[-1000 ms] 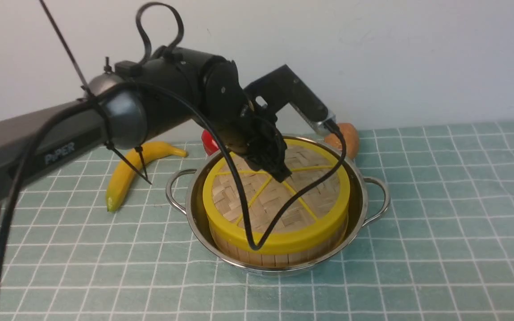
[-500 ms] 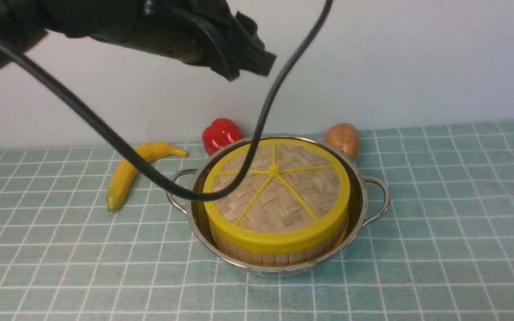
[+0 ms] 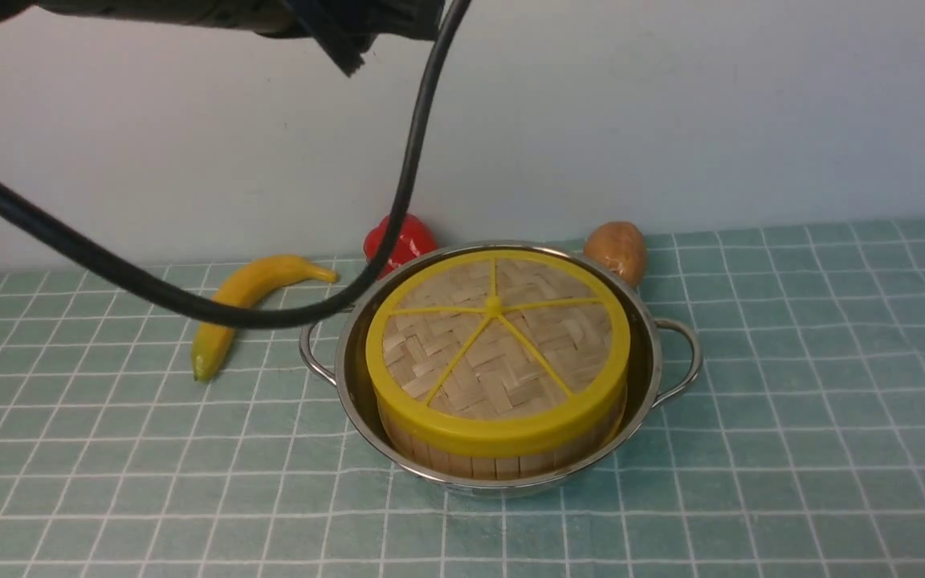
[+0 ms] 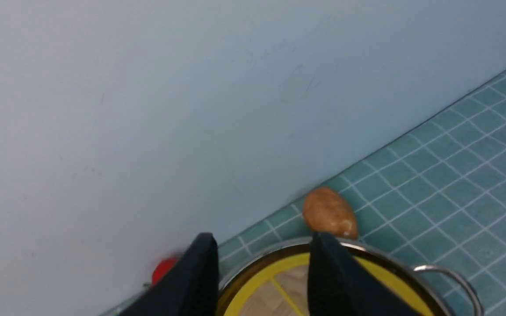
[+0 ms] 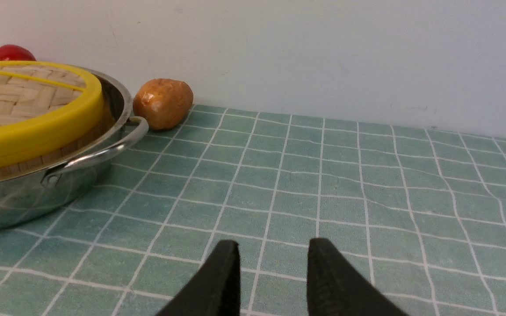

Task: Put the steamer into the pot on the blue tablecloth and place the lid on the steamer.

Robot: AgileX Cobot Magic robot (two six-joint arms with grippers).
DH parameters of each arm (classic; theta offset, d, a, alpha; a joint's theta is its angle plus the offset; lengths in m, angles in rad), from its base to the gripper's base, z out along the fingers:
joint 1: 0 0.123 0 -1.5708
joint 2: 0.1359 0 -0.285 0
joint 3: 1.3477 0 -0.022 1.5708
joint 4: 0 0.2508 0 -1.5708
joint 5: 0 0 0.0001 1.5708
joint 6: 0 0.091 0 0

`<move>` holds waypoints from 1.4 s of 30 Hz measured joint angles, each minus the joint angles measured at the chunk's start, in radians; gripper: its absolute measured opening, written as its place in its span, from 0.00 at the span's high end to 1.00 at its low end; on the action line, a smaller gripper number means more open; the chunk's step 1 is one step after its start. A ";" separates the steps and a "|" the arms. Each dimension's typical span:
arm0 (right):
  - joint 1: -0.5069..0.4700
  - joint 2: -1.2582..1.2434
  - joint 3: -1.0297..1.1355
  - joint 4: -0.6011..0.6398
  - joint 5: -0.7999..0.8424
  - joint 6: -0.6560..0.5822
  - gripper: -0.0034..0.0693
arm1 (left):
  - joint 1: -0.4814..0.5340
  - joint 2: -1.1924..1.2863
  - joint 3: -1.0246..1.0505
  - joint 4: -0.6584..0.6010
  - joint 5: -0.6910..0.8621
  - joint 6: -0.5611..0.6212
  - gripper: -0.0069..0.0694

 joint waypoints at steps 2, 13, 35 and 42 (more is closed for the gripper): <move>0.000 0.000 0.000 0.000 -0.001 0.000 0.62 | 0.031 -0.030 0.032 0.015 0.029 -0.012 0.55; 0.000 0.000 0.000 0.000 -0.001 0.000 0.62 | 0.406 -0.707 0.874 -0.012 -0.362 -0.018 0.55; 0.000 0.000 0.000 0.000 -0.001 0.000 0.62 | 0.561 -1.440 1.578 -0.047 -0.365 -0.050 0.55; 0.000 0.000 0.000 0.000 -0.001 0.000 0.62 | 0.561 -1.440 1.578 -0.040 -0.364 -0.023 0.55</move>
